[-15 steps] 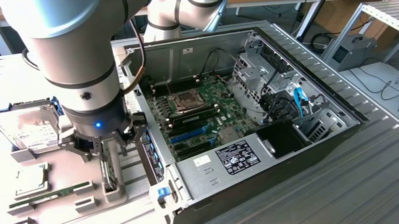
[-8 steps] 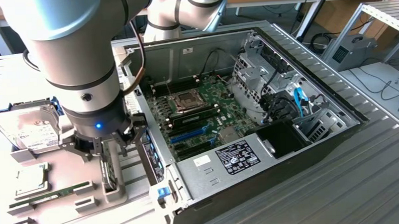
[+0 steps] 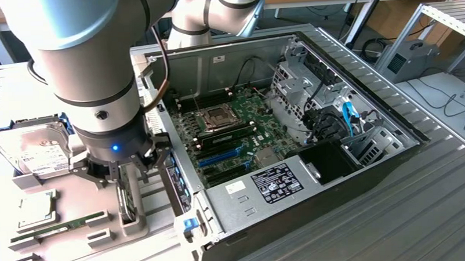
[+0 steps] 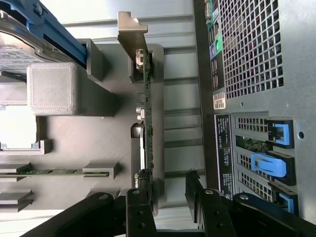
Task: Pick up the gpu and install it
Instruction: 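Pick up the gpu and move the gpu toward the slot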
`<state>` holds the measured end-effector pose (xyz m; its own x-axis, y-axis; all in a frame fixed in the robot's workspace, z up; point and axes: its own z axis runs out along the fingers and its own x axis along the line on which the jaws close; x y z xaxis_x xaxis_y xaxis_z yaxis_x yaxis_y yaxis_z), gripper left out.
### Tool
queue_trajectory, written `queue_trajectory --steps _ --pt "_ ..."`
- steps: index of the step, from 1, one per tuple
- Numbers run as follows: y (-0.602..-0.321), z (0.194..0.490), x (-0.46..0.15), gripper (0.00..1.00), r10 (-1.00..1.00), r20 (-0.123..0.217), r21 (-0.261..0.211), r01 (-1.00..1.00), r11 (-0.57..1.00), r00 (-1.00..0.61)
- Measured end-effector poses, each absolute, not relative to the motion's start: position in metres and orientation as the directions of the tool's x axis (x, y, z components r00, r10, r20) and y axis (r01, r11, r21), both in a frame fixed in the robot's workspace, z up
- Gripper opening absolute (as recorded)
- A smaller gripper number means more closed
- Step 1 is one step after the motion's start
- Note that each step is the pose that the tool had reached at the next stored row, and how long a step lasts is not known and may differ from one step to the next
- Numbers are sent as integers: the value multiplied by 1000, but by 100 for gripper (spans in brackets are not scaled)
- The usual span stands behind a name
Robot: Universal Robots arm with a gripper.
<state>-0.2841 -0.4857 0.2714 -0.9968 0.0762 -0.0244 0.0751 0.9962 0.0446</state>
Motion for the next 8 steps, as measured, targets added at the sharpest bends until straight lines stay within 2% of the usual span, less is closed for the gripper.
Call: queue_trajectory --steps 8 --pt "-486 269 -284 42 76 -24 45 75 996 -997"
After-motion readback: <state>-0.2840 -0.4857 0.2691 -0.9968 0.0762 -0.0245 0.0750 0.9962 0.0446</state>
